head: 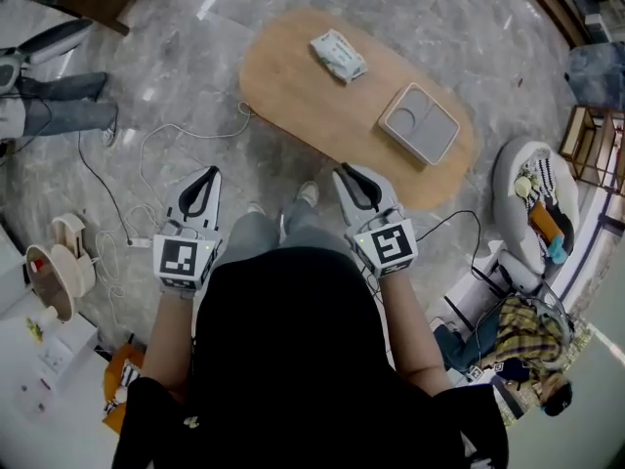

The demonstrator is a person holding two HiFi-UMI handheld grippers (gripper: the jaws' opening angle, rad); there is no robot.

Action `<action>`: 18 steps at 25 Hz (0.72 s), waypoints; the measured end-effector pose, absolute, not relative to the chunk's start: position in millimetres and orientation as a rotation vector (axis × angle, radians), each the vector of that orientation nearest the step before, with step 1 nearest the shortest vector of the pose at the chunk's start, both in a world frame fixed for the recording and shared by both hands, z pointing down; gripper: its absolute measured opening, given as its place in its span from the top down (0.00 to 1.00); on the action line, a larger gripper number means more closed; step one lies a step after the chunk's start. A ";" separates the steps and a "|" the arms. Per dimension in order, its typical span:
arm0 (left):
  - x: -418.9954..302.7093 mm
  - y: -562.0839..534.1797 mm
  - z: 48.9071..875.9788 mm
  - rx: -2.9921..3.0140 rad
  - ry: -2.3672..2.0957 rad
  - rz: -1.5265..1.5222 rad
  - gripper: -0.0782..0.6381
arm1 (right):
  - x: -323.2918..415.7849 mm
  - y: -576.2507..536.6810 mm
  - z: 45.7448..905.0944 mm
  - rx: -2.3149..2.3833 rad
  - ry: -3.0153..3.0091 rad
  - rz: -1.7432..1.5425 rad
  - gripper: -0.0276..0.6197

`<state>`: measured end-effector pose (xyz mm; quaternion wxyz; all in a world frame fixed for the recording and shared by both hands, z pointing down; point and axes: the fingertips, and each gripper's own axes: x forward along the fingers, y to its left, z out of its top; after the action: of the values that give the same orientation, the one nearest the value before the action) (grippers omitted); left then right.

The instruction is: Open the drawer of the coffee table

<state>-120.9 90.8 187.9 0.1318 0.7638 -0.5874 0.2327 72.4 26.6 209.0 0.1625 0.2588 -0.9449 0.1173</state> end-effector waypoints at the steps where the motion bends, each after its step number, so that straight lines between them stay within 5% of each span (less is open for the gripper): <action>1: -121.1 86.5 191.2 2.229 -1.689 0.686 0.87 | 73.0 23.1 211.6 0.752 -2.690 0.342 0.87; 18: -167.1 18.8 253.9 2.392 -1.332 0.789 0.87 | 55.6 5.2 264.9 1.106 -2.457 0.478 0.83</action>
<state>-167.1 18.8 253.9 0.1455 0.8306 -0.4626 0.2739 55.6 5.2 264.9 0.2012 0.3957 -0.8795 0.1712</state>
